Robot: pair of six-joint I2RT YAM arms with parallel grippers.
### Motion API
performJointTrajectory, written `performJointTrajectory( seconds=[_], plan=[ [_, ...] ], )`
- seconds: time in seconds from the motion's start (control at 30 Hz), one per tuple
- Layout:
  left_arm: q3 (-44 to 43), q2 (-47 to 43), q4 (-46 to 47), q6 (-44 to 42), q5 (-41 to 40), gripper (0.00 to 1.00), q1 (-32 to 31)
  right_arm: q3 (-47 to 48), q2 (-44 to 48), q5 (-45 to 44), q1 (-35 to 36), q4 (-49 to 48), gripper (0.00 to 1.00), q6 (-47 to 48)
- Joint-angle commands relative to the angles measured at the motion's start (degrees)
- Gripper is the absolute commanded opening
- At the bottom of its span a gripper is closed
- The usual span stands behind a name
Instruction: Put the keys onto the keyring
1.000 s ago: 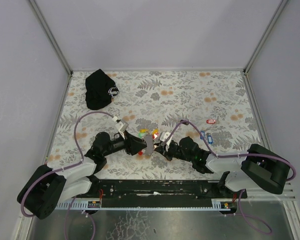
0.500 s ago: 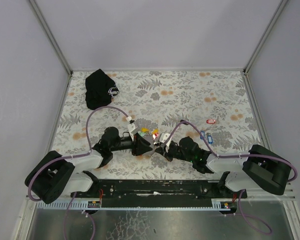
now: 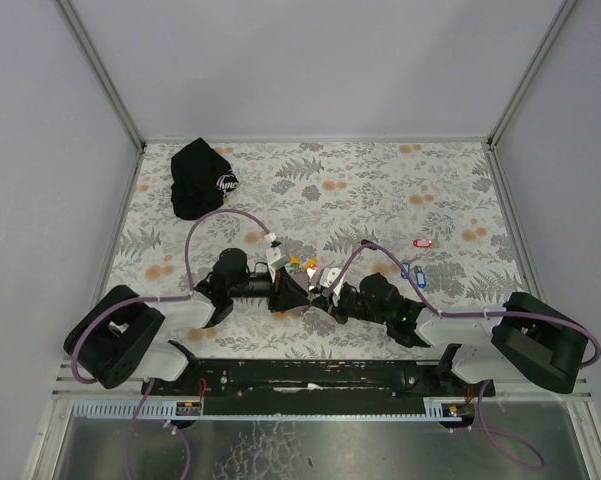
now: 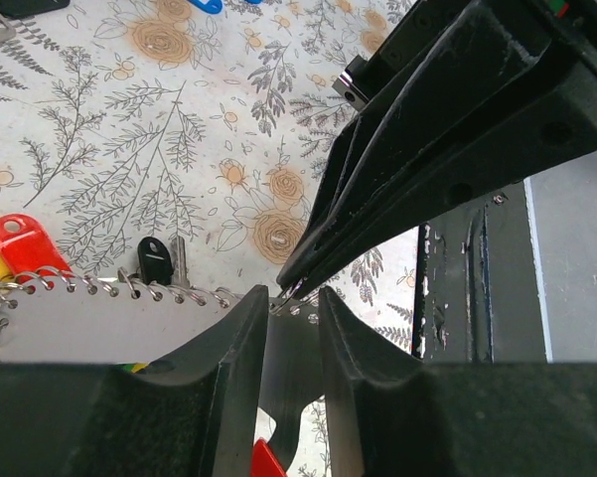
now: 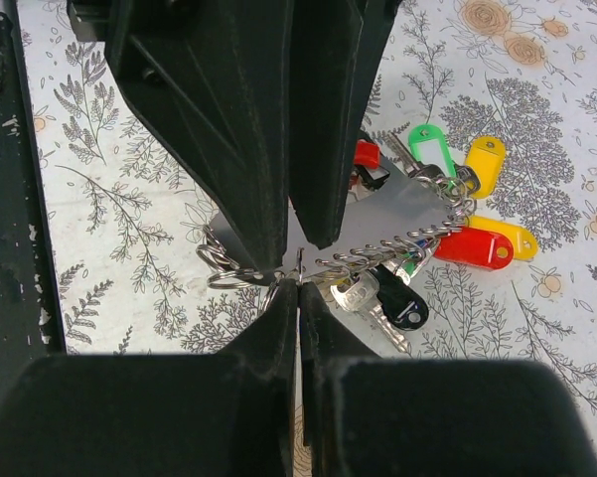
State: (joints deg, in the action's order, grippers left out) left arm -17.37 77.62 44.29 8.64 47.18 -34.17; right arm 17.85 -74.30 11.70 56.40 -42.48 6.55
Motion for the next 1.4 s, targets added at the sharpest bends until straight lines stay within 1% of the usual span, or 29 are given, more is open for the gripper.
performJointTrajectory(
  seconds=[0.0, 0.57, 0.8, 1.13, 1.37],
  plan=[
    [-2.3, 1.8, 1.7, -1.5, 2.3, 0.25, -0.8, 1.9, 2.0, 1.5, -0.6, -1.7, 0.0, 0.9],
    [-3.7, 4.1, 0.5, -1.9, 3.9, 0.16, -1.4, 1.0, 3.4, 4.4, -2.4, -2.0, 0.0, -0.4],
    [-4.4, 5.0, -0.6, -2.5, 4.6, 0.11, -1.9, 0.7, 3.3, 6.0, -3.3, -2.1, 0.0, -0.8],
    [-5.3, 5.8, -2.4, -3.7, 4.1, 0.11, -2.7, 0.7, 3.2, 9.4, -5.3, -2.1, 0.0, -1.6],
    [-5.3, 5.7, -2.2, -3.7, 4.6, 0.16, -2.7, 1.6, 3.7, 15.0, -7.9, 0.8, 0.0, -1.1]
  ],
)
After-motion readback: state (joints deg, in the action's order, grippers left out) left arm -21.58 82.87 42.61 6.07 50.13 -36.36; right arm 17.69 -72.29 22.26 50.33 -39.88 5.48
